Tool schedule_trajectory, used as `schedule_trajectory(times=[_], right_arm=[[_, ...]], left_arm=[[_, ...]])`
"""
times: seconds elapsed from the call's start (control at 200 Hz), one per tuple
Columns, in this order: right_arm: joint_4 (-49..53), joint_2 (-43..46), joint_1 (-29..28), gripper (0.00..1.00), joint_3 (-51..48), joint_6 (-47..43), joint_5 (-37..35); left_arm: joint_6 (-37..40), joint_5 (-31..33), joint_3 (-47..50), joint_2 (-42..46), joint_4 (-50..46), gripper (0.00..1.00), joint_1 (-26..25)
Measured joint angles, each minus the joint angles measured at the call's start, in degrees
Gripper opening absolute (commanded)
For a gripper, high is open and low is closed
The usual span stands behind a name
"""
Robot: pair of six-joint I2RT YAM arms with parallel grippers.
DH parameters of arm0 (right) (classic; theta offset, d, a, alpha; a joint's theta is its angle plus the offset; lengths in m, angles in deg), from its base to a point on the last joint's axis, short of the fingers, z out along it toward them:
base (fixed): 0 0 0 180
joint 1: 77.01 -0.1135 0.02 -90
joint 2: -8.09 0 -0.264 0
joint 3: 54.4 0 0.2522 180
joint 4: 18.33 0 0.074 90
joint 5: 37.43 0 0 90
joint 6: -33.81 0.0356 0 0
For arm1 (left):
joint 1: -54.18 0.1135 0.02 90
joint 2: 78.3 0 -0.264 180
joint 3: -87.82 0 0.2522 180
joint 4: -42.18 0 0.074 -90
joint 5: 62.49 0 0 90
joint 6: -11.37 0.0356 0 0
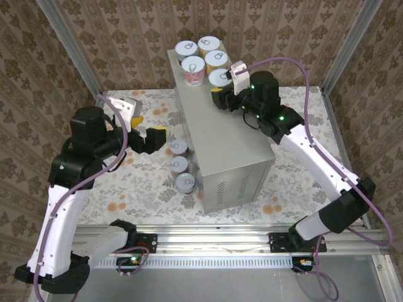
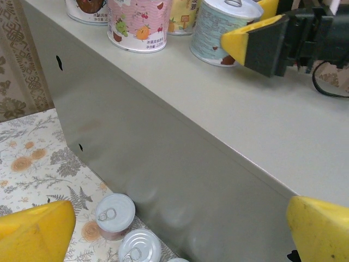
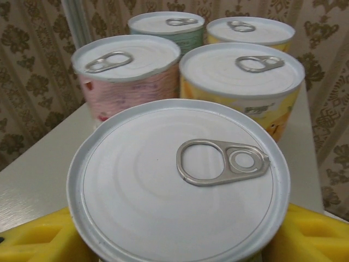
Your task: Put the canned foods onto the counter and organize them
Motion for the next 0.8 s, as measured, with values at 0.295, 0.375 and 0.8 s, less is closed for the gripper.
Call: schedule_trajectory(times=[0.295, 0.375, 0.8], right_arm=[[-0.28, -2.25, 1.51, 0.66, 2.08, 0.00, 0.20], [-0.35, -2.36, 1.64, 0.66, 2.14, 0.02, 0.22], [-0.37, -2.32, 1.97, 0.67, 2.10, -0.20, 0.44]], left_arm=[[-0.02, -0.35, 0.00, -0.22, 0.04, 1.00, 0.31], [-0.02, -0.39, 0.00, -0.46, 0.09, 1.00, 0.31], [-0.48, -1.27, 0.00, -2.62, 1.07, 1.00, 0.68]])
